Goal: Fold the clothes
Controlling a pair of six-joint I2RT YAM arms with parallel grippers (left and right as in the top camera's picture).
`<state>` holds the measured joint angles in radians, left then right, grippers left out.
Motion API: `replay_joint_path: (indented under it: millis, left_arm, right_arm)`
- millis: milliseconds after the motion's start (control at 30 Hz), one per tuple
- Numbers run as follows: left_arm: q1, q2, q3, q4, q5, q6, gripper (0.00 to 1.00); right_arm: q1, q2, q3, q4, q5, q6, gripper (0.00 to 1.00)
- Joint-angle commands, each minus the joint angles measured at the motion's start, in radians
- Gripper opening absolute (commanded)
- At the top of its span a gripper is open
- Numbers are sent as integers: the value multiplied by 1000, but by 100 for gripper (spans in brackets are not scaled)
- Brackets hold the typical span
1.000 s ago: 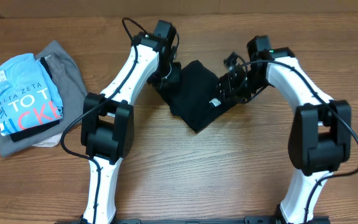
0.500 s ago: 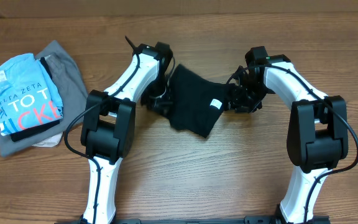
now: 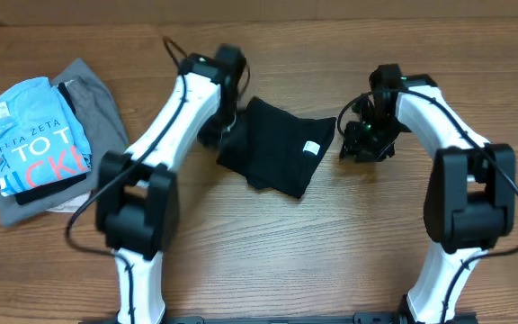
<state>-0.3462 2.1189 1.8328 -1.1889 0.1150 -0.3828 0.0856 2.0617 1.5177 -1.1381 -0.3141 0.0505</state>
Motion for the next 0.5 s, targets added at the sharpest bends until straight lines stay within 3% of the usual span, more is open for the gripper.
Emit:
replay_joint_path:
  millis: [0, 200, 467]
  left_arm:
    - [13, -68, 11, 196, -55, 40, 61]
    - [12, 10, 11, 468, 24, 58, 65]
    - [9, 164, 11, 495, 148, 58, 65]
  right_arm:
    - [13, -113, 41, -10, -345, -55, 41]
    - [71, -113, 34, -74, -495, -59, 41]
    - [177, -111, -17, -37, -525, -80, 50]
